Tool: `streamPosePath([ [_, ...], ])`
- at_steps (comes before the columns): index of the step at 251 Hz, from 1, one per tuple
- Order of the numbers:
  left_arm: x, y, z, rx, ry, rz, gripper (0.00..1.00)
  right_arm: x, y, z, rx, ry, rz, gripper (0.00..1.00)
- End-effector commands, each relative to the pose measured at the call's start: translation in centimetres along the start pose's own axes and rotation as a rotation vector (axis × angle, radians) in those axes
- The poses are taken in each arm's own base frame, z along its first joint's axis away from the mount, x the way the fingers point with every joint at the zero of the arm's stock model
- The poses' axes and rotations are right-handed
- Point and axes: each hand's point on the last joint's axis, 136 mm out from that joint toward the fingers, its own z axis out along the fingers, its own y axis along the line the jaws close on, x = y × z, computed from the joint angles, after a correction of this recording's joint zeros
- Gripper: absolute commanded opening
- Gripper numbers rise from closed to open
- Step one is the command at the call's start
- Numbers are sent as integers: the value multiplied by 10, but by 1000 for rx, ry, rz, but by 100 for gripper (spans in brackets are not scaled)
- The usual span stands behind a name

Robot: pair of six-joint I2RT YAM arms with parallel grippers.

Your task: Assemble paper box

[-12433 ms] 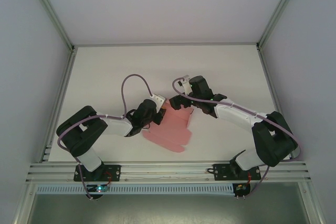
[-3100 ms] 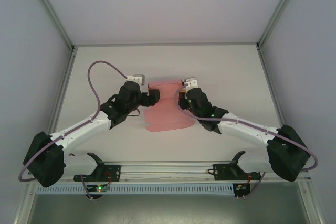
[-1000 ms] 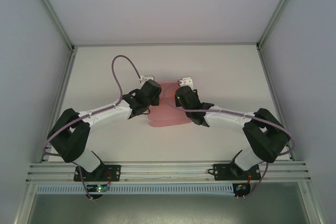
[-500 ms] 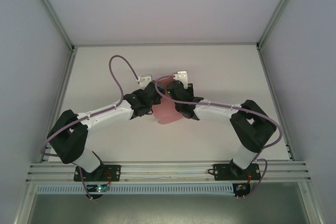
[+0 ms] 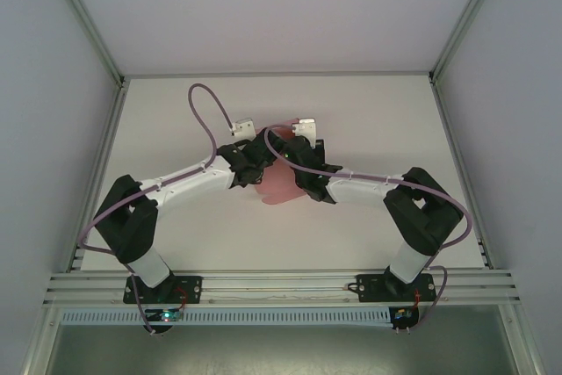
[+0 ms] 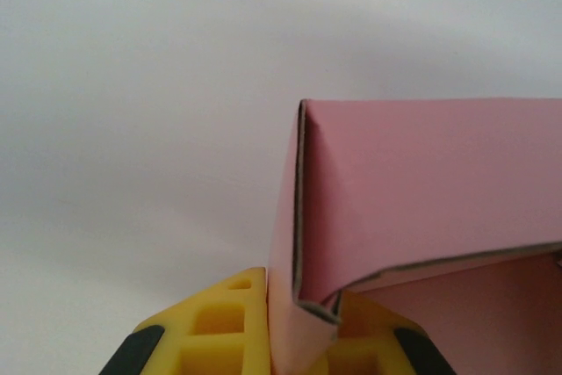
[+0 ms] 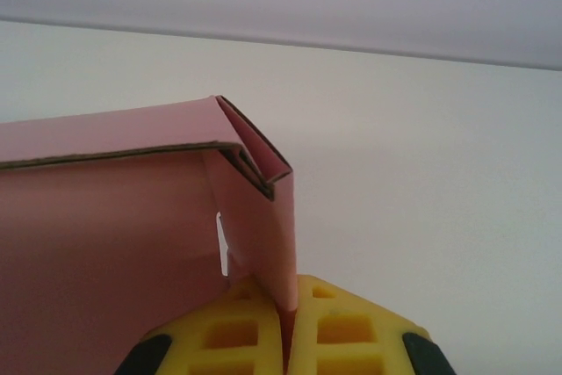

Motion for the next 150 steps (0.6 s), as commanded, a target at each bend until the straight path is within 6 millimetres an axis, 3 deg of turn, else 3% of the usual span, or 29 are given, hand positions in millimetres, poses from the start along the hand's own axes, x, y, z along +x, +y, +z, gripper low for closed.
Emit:
streamPosePath([
  [1,-6,100,-11,-345,-76,128,0,12,-135,2,568,14,-99,0],
  [28,2,59,-1,-108,-37,158,0,13,-112,8,404,0,-25,0],
  [56,12,10,5,146,9,163,0,7,-57,11,15,-43,84,0],
  [72,13,-9,3,237,23,164,0,1,-32,5,-153,-67,111,8],
  [112,7,-23,-4,301,17,151,0,-6,-4,-11,-348,-75,112,17],
  [144,4,-18,-8,294,0,146,0,-14,8,-32,-476,-91,116,30],
  [150,4,-17,-9,290,-2,146,0,-17,12,-38,-514,-97,110,36],
])
